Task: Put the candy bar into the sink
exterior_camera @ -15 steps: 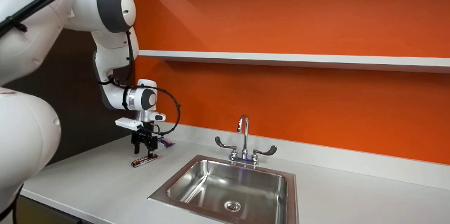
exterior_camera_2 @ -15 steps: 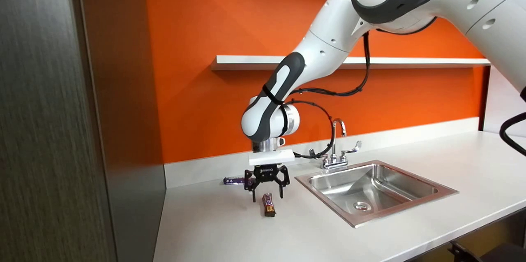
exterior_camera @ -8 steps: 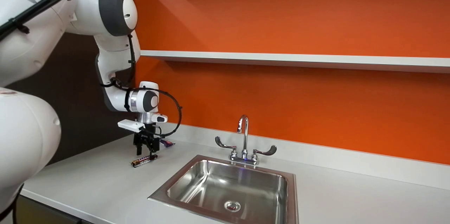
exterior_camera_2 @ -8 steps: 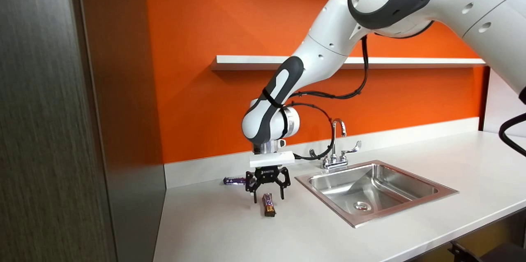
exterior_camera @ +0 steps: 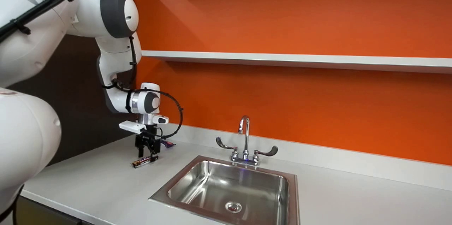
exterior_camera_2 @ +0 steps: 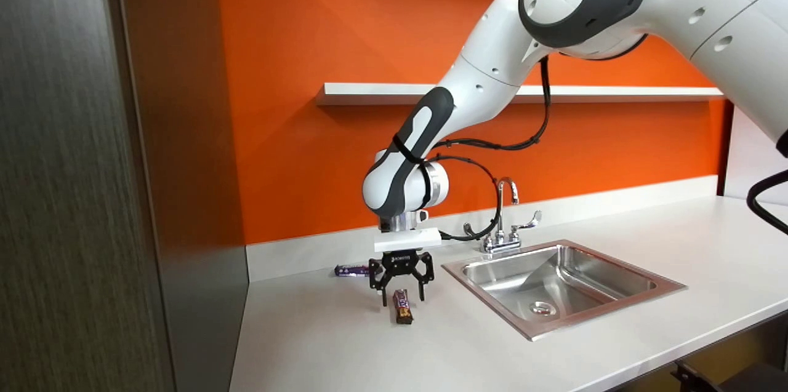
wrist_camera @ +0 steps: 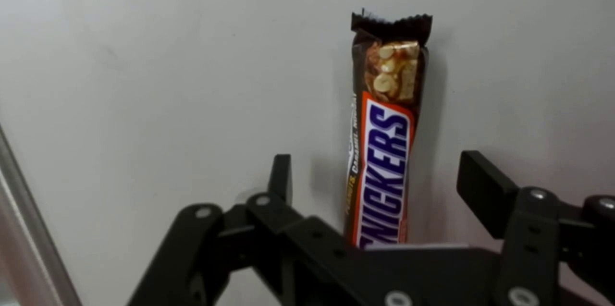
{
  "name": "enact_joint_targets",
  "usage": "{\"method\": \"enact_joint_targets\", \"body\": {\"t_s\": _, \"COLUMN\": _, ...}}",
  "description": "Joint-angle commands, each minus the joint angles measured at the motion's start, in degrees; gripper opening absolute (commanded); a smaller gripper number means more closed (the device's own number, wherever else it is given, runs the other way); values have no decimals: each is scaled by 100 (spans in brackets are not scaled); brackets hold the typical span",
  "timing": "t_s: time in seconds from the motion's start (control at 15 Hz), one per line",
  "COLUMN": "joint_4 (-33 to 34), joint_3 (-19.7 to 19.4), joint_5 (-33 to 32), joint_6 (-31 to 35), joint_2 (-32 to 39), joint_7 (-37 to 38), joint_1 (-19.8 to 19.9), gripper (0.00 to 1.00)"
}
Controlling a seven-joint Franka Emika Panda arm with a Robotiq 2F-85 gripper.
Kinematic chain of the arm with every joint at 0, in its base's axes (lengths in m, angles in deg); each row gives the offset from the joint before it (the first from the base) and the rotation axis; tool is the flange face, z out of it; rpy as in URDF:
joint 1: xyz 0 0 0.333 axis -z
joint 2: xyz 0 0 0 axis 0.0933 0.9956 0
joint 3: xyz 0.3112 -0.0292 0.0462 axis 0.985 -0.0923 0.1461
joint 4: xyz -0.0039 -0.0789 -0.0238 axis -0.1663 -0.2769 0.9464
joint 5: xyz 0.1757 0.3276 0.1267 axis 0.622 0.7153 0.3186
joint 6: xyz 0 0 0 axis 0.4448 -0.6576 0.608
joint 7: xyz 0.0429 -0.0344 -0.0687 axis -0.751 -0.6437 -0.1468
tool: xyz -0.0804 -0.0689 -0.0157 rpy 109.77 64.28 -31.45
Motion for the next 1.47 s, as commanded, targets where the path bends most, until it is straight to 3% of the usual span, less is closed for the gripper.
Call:
{"method": "enact_joint_targets", "body": {"t_s": 0.0, "joint_4": 130, "joint_3": -51, "joint_5": 72, "joint_6": -21, "joint_2": 60, "joint_7": 93, "joint_1": -54, "gripper": 58}}
{"method": "enact_joint_targets", "body": {"t_s": 0.47, "joint_4": 131, "joint_3": -38, "joint_5": 125, "joint_6": -27, "joint_2": 47, "joint_7": 58, "joint_1": -16, "gripper": 4}}
{"method": "enact_joint_targets", "body": {"t_s": 1.4, "joint_4": -200, "joint_3": -290, "joint_5": 94, "joint_6": -203, "joint_2": -868, "joint_7": -17, "joint_1": 191, "gripper": 5}}
